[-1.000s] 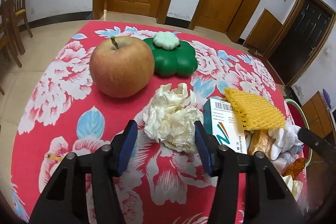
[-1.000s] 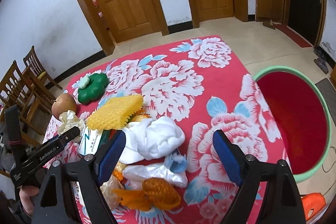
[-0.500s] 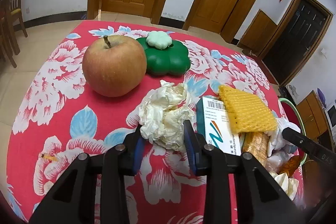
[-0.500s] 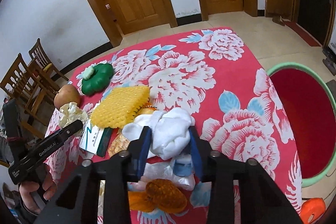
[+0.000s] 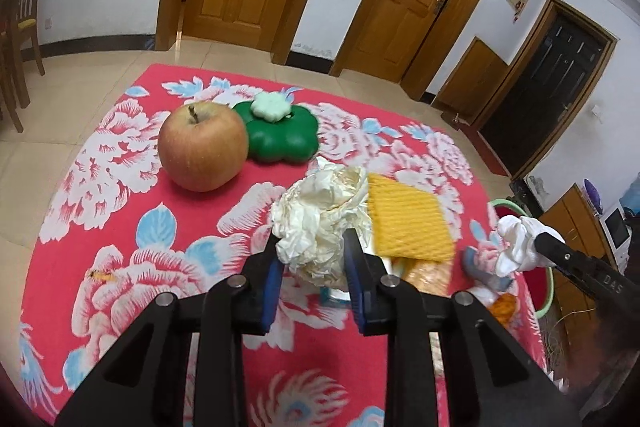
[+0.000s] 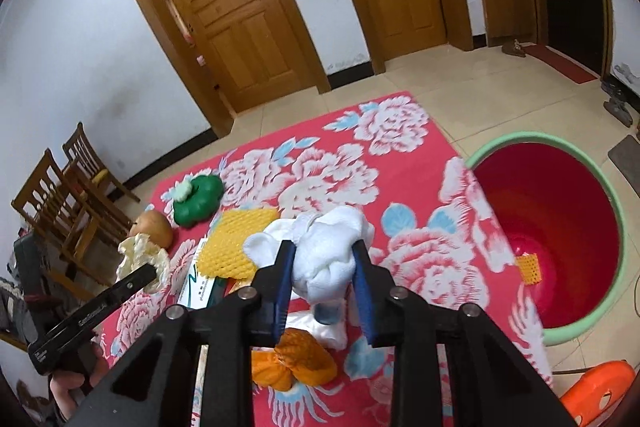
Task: Collect trash
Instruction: 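Grasp the crumpled white tissue with the left tool while the right tool grasps the white cloth, then carry both items to the bucket while the right tool opens to drop the white cloth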
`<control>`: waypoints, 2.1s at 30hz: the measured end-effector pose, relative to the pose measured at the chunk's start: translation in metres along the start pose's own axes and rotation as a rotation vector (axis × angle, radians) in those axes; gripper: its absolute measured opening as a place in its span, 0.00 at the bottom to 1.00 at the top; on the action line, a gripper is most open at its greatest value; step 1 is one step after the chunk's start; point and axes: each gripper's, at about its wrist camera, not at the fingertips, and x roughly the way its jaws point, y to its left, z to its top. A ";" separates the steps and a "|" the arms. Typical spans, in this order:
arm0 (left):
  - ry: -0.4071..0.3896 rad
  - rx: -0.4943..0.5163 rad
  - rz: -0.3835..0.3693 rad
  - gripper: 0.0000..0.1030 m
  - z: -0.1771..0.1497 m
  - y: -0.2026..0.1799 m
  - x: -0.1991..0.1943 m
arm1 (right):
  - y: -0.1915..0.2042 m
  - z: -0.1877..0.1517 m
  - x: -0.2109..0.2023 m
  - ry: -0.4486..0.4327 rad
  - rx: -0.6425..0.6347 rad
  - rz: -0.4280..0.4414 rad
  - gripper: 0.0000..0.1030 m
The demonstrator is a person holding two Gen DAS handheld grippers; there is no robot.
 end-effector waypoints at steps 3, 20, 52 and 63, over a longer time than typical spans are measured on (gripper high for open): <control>-0.010 0.020 0.002 0.28 -0.001 -0.013 -0.011 | -0.008 -0.001 -0.010 -0.015 0.017 -0.002 0.30; 0.008 0.102 -0.115 0.28 -0.005 -0.104 -0.033 | -0.076 -0.010 -0.082 -0.133 0.126 -0.059 0.30; 0.161 0.335 -0.217 0.28 -0.021 -0.259 0.057 | -0.191 -0.031 -0.047 -0.092 0.325 -0.242 0.32; 0.200 0.375 -0.226 0.28 -0.028 -0.282 0.076 | -0.204 -0.034 -0.046 -0.099 0.379 -0.233 0.50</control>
